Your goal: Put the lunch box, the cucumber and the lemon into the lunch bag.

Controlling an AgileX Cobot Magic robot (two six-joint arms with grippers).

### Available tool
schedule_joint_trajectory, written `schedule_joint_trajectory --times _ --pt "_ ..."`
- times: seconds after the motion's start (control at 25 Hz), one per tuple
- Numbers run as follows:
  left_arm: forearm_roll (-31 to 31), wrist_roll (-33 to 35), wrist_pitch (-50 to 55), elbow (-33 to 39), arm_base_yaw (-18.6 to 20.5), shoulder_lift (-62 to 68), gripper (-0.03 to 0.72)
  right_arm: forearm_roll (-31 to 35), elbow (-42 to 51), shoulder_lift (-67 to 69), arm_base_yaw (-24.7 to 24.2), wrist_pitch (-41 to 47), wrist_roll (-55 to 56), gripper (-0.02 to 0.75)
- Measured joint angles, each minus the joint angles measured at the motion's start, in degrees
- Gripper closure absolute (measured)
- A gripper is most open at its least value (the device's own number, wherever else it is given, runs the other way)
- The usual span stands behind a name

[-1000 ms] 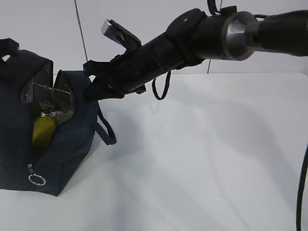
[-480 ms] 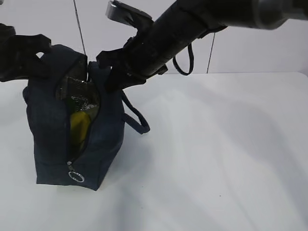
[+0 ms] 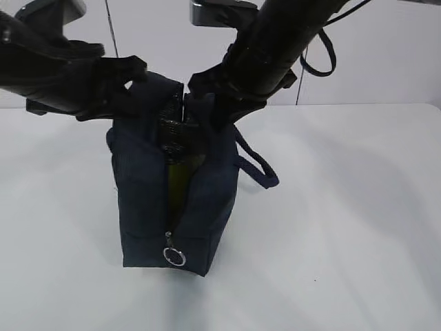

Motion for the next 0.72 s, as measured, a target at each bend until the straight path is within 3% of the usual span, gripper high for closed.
schedule_joint_trajectory --times 0.4,0.72 --pt "-3.48 0.00 -5.06 -3.20 -4.35 7.34 0.695 -6.21 0.00 -0.63 -4.22 1.54 0.25 0.729" --pt "-3.87 0.00 -5.66 -8.82 -6.00 12.01 0.695 -6.79 0.00 -0.63 -6.08 0.69 0.25 0.729"
